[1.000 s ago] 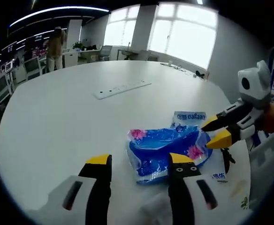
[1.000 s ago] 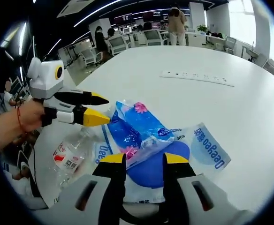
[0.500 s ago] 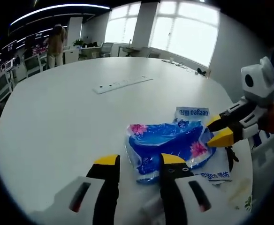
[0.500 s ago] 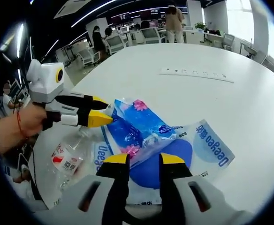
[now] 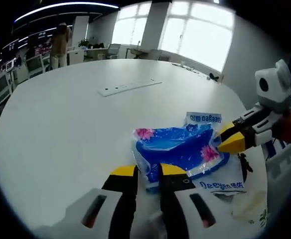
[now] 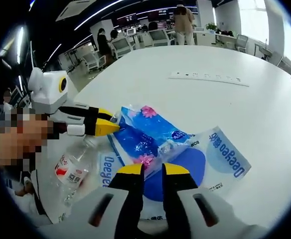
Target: Arrange the tabletop items into an orderly group along one side of the table until the central work area is clear of visible clutter.
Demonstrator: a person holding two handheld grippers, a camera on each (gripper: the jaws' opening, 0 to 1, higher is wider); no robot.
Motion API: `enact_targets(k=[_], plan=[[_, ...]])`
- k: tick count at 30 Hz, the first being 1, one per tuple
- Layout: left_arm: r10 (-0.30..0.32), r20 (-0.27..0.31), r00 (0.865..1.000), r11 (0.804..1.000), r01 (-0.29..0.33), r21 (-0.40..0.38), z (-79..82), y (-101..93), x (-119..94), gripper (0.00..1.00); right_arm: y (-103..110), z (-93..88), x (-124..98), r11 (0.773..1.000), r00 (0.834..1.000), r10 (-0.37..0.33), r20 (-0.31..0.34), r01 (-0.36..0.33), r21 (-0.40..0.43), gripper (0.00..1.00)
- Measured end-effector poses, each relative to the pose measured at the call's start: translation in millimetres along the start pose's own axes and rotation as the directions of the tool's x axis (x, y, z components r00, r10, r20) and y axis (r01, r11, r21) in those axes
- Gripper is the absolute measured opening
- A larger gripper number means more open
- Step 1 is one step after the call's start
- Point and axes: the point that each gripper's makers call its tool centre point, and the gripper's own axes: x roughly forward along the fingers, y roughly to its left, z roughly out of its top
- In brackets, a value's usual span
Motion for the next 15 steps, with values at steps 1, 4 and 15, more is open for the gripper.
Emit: enact_targets(k=[1, 4, 15], plan=[[-0.002, -0.002, 1.000, 1.000, 0.002, -0.003, -0.6, -0.2, 0.3, 0.13, -0.1, -0.2, 0.2, 1.000, 1.000, 0.000, -0.001, 0.000, 0.001, 0.10], [0.000, -0.006, 1.000, 1.000, 0.000, 0.001, -1.9, 0.5, 0.5, 0.10, -0.5, 0.1, 0.3, 1.000, 1.000, 0.000, -0.002, 0.000, 0.008, 0.07], [-0.005, -0.005, 1.000, 1.000, 0.005, 0.007, 0.4, 0.5, 0.2, 0.03, -3.9, 0.8, 1.2, 1.000, 1.000, -0.005, -0.008, 0.005, 0.016, 0.02]])
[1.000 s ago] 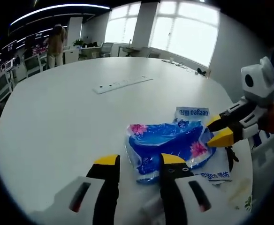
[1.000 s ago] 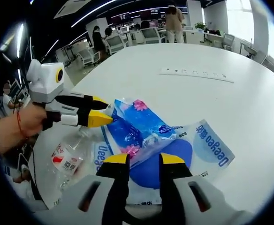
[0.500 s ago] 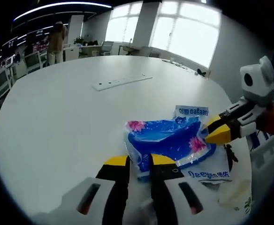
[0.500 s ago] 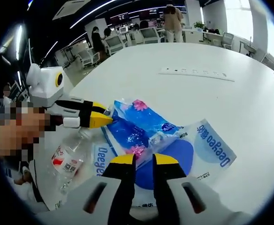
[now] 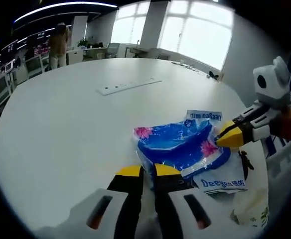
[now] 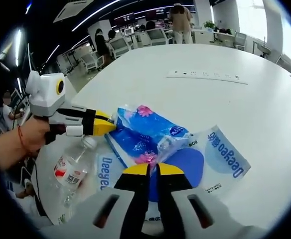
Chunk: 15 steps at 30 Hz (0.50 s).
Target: Arrange the tabletop items into an orderly group along one side of the table until the central work area is clear of visible clutter.
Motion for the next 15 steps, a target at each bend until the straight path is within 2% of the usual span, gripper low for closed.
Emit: enact_targets(k=[6, 15], plan=[[-0.010, 0.004, 1.000, 1.000, 0.010, 0.004, 0.5, -4.4, -1, 0.00, 0, -0.4, -2, 1.000, 1.000, 0.002, 0.003, -0.002, 0.001, 0.00], [0.002, 0.045, 0.999, 1.000, -0.002, -0.002, 12.8, -7.6, -10, 0.00, -1, 3.9, -8, 1.000, 1.000, 0.006, 0.025, -0.007, 0.015, 0.00]])
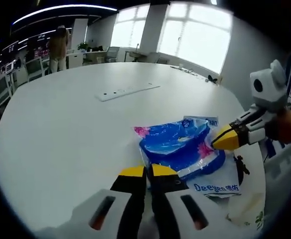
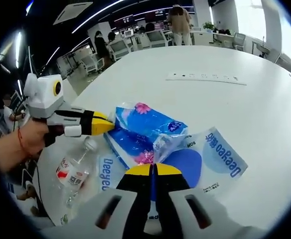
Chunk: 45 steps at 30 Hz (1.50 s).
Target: Arrange the tabletop items into an orderly group along one side of the table until the central work area is clear of visible clutter.
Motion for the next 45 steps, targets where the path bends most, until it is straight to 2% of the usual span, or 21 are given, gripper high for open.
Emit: enact_targets(k=[19, 31, 37, 45], plan=[[0.056, 0.078, 0.995, 0.998, -0.057, 0.011, 30.7, -21.5, -18, 0.00, -9, 19.9, -26, 1.000, 0.998, 0.018, 0.061, -0.019, 0.005, 0.00], [0.108, 0.122, 0.987, 0.990, -0.118, 0.075, 57.7, -47.9, -32, 0.00, -16, 27.3, -54, 0.999, 0.994, 0.043, 0.102, -0.043, -0.003, 0.00], [0.123, 0.138, 0.983, 0.987, -0.136, 0.089, 67.1, -62.4, -37, 0.00, -23, 30.5, -70, 0.999, 0.991, 0.054, 0.120, -0.054, -0.007, 0.00], [0.127, 0.187, 0.974, 0.985, -0.146, 0.091, 89.4, -89.5, -41, 0.00, -37, 36.1, -94, 0.998, 0.988, 0.059, 0.143, -0.057, -0.018, 0.00]])
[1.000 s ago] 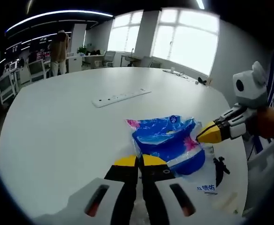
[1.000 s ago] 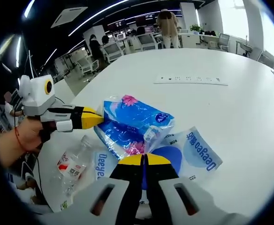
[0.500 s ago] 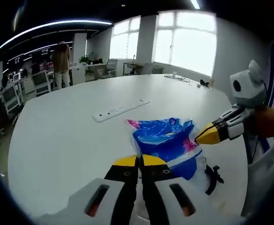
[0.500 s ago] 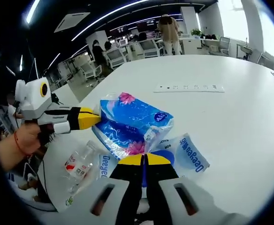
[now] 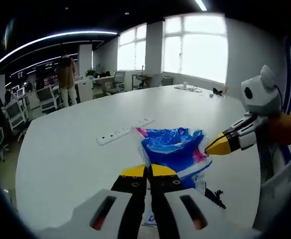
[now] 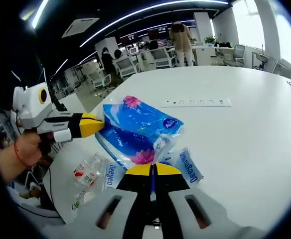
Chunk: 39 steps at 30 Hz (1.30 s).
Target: Arrange the tabletop items into an orderly group along one side of the table until the central work area is clear of visible clutter.
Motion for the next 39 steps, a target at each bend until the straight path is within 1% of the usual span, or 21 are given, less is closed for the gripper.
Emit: enact_targets(k=[4, 8, 10, 13, 22, 26, 33, 36, 39], plan=[[0.001, 0.018, 1.000, 1.000, -0.001, -0.003, 9.6, -11.5, -1, 0.00, -8, 7.1, -13, 1.000, 1.000, -0.002, 0.016, 0.003, -0.013, 0.00], [0.006, 0.030, 1.000, 1.000, -0.005, -0.019, 15.1, -20.9, 1, 0.00, -15, 11.9, -22, 1.000, 1.000, -0.003, 0.024, 0.003, -0.024, 0.00], [0.005, 0.032, 0.999, 1.000, -0.004, -0.020, 18.8, -27.4, 2, 0.00, -21, 14.2, -28, 0.999, 1.000, -0.008, 0.027, 0.009, -0.034, 0.00], [0.003, 0.051, 0.999, 0.999, -0.001, -0.036, 26.0, -37.2, 4, 0.00, -31, 16.8, -35, 0.999, 0.999, -0.018, 0.035, 0.019, -0.034, 0.00], [-0.013, 0.072, 0.997, 0.999, 0.015, -0.036, 42.0, -65.3, 20, 0.00, -55, 22.9, -59, 0.998, 0.997, -0.050, 0.055, 0.053, -0.040, 0.00], [-0.027, 0.075, 0.997, 0.999, 0.030, -0.035, 48.6, -79.3, 32, 0.00, -73, 25.2, -68, 0.996, 0.995, -0.074, 0.064, 0.076, -0.034, 0.00], [-0.046, 0.070, 0.996, 0.996, 0.051, -0.068, 49.4, -97.1, 50, 0.00, -97, 29.2, -80, 0.994, 0.992, -0.106, 0.075, 0.108, -0.030, 0.00], [-0.051, 0.069, 0.996, 0.995, 0.056, -0.078, 49.2, -102.6, 55, 0.00, -106, 28.7, -83, 0.993, 0.991, -0.115, 0.074, 0.118, -0.030, 0.00], [-0.057, 0.060, 0.997, 0.994, 0.062, -0.091, 48.3, -111.7, 66, 0.00, -117, 26.9, -85, 0.991, 0.990, -0.126, 0.069, 0.128, -0.035, 0.00]])
